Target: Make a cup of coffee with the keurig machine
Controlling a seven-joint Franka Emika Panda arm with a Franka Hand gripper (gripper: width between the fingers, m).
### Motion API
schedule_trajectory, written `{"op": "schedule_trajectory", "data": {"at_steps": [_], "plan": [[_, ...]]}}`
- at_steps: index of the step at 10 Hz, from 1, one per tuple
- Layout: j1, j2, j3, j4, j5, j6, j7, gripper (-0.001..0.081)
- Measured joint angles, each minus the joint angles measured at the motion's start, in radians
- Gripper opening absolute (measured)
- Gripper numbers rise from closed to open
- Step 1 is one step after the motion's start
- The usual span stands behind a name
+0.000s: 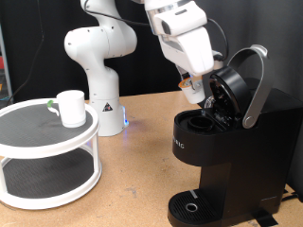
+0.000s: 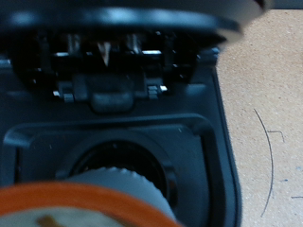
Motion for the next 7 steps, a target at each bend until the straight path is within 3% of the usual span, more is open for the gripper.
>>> {"op": "schedule_trajectory", "data": {"at_steps": [7], "plan": [[0.0, 0.035, 0.054, -0.04, -0.055, 0.076, 0.075, 0.0434]]}}
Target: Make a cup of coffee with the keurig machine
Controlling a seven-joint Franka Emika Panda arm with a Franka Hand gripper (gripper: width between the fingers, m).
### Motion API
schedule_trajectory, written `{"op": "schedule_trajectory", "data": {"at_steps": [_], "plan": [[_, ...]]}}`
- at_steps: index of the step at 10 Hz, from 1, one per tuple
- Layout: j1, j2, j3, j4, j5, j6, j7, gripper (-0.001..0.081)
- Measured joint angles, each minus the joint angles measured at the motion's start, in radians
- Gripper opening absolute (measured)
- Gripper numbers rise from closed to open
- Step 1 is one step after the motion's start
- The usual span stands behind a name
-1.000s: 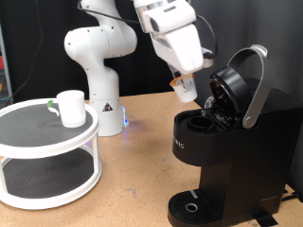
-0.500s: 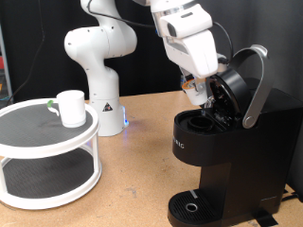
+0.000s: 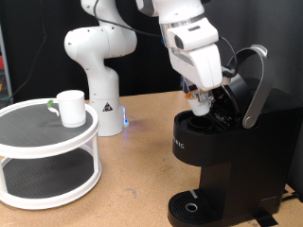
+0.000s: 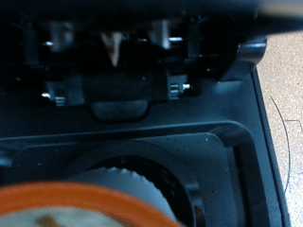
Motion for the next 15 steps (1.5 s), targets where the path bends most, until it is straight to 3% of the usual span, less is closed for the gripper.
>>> {"op": "schedule_trajectory", "data": {"at_steps": [11, 13, 14, 15], "plan": [[0.0, 0.084, 0.022, -0.011, -0.044, 0.074, 0.024, 0.0434], [-0.001, 0.093, 0.02, -0.015, -0.052, 0.075, 0.024, 0.0471], [-0.001, 0.096, 0.02, -0.015, -0.052, 0.078, 0.024, 0.0653], [-0.001, 0.096, 0.019, -0.015, -0.052, 0.084, 0.024, 0.0653]]}}
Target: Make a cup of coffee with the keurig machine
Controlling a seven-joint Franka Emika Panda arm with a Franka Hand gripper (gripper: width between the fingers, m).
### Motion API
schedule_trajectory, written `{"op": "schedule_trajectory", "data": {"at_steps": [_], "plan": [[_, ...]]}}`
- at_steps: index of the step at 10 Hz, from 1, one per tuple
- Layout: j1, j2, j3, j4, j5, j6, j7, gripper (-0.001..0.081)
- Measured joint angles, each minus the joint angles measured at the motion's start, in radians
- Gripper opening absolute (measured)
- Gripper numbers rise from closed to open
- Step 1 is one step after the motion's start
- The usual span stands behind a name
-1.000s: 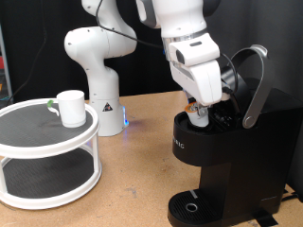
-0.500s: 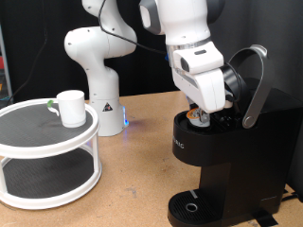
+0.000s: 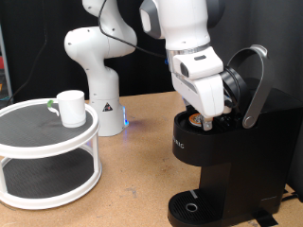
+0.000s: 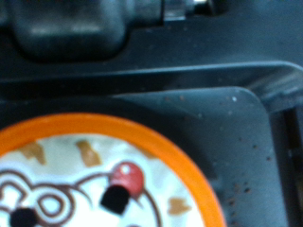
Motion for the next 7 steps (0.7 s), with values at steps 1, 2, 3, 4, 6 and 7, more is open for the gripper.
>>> {"op": "schedule_trajectory", "data": {"at_steps": [1, 2, 3, 4, 6, 7], "plan": [[0.0, 0.0, -0.002, 0.0, 0.008, 0.0, 0.0, 0.0774], [-0.001, -0.002, -0.006, 0.001, 0.032, 0.0, -0.001, 0.0797], [-0.003, -0.007, -0.013, 0.004, 0.06, -0.006, -0.012, 0.0797], [-0.007, -0.017, -0.022, 0.01, 0.08, -0.024, -0.029, 0.0805], [-0.016, -0.046, -0.046, 0.025, 0.093, -0.086, -0.068, 0.0805], [-0.022, -0.063, -0.058, 0.032, 0.093, -0.114, -0.08, 0.0805]]}}
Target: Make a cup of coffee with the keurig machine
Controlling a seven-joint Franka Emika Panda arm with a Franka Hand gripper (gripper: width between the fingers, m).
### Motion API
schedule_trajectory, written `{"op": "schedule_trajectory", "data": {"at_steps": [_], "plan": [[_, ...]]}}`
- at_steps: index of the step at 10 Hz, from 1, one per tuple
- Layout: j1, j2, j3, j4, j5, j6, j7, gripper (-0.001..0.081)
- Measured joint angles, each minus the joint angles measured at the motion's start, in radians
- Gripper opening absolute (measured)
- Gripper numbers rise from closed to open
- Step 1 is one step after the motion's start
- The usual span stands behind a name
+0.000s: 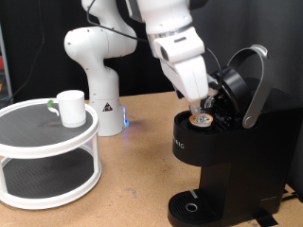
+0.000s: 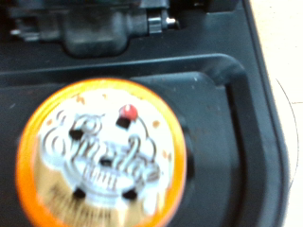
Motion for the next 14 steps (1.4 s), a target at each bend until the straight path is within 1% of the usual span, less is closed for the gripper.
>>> {"op": "schedule_trajectory", "data": {"at_steps": [3, 5, 7, 9, 11, 13, 14], "plan": [[-0.016, -0.041, -0.03, 0.019, 0.0, -0.064, -0.041, 0.0805], [-0.016, -0.04, -0.03, 0.017, 0.0, -0.064, -0.042, 0.0805], [-0.016, -0.054, -0.041, 0.021, 0.035, -0.067, -0.057, 0.0805], [-0.017, -0.08, -0.065, 0.046, 0.079, -0.113, -0.069, 0.0805], [-0.018, -0.104, -0.09, 0.086, 0.106, -0.183, -0.07, 0.0805], [-0.019, -0.118, -0.115, 0.124, 0.112, -0.249, -0.07, 0.0805], [-0.019, -0.12, -0.12, 0.133, 0.112, -0.268, -0.07, 0.0805]]}}
